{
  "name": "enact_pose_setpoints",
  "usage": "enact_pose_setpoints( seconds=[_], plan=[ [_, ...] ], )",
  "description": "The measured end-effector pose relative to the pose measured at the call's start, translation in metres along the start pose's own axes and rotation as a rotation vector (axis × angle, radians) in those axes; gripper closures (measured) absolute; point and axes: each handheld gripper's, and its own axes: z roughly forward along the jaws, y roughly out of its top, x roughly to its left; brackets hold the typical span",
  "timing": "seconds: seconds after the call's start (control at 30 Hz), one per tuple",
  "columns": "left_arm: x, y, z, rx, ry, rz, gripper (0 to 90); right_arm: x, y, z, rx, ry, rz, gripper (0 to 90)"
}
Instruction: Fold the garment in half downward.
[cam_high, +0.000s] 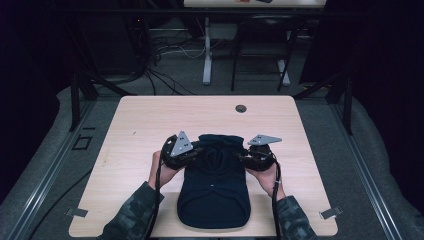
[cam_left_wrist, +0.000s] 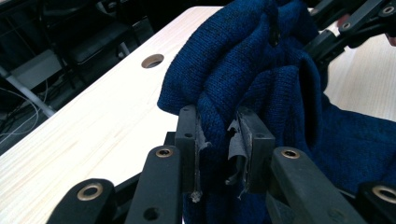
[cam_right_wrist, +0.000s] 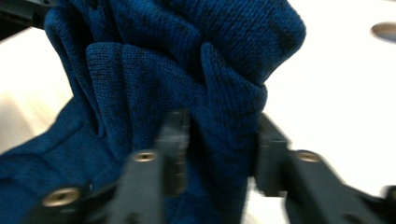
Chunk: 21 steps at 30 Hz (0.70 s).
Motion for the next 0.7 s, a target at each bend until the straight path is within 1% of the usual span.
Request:
enact_pose_setpoints(
  seconds=[0.03,0.07,0.1,0.17,0.2,0.23,0.3,0.33,0.37,0.43,0.47,0.5,0.53,0.6,0.67,0.7],
  plan=[
    [0.001,0.0,0.0,-0.003,-0.005,-0.006,72.6,0.001,0.0,0.0,-0.013,-0.001,-0.012,74.3],
    [0.002,0.0,0.0,0.007,-0.015,-0.01,72.6,0.001,0.0,0.0,-0.013,-0.001,-0.012,74.3],
    [0.002,-0.001,0.0,0.011,-0.014,-0.013,72.1,0.002,0.0,-0.001,-0.015,-0.007,-0.024,76.5],
    [0.004,-0.002,0.001,0.029,-0.033,-0.03,70.1,0.005,0.0,-0.001,-0.025,-0.022,-0.056,79.3],
    [0.005,-0.002,0.001,0.036,-0.037,-0.04,67.2,0.008,-0.001,-0.001,-0.03,-0.04,-0.091,80.5],
    [0.006,-0.003,0.002,0.051,-0.047,-0.052,67.2,0.008,-0.001,-0.001,-0.03,-0.04,-0.091,80.5],
    [0.008,-0.005,0.003,0.07,-0.068,-0.07,64.4,0.011,-0.001,-0.002,-0.038,-0.047,-0.12,80.8],
    [0.009,-0.005,0.004,0.078,-0.079,-0.084,60.5,0.014,-0.001,-0.002,-0.05,-0.064,-0.158,81.0],
    [0.009,-0.006,0.004,0.086,-0.088,-0.093,60.5,0.014,-0.001,-0.002,-0.05,-0.064,-0.158,81.0],
    [0.009,-0.007,0.005,0.102,-0.095,-0.095,59.2,0.015,-0.002,-0.003,-0.055,-0.063,-0.179,81.1],
    [0.009,-0.007,0.006,0.109,-0.102,-0.095,58.6,0.015,-0.003,-0.003,-0.071,-0.064,-0.187,81.1],
    [0.008,-0.008,0.006,0.11,-0.1,-0.094,58.4,0.016,-0.003,-0.003,-0.077,-0.056,-0.199,81.1],
    [0.008,-0.008,0.006,0.112,-0.101,-0.089,59.2,0.017,-0.004,-0.004,-0.085,-0.063,-0.214,81.1],
    [0.006,-0.008,0.005,0.111,-0.087,-0.077,63.5,0.018,-0.004,-0.005,-0.099,-0.066,-0.234,81.1],
    [0.005,-0.007,0.003,0.093,-0.07,-0.066,68.3,0.019,-0.006,-0.006,-0.121,-0.075,-0.253,81.1],
    [0.005,-0.006,0.001,0.08,-0.051,-0.054,69.5,0.018,-0.006,-0.007,-0.124,-0.074,-0.263,80.9]
  ],
)
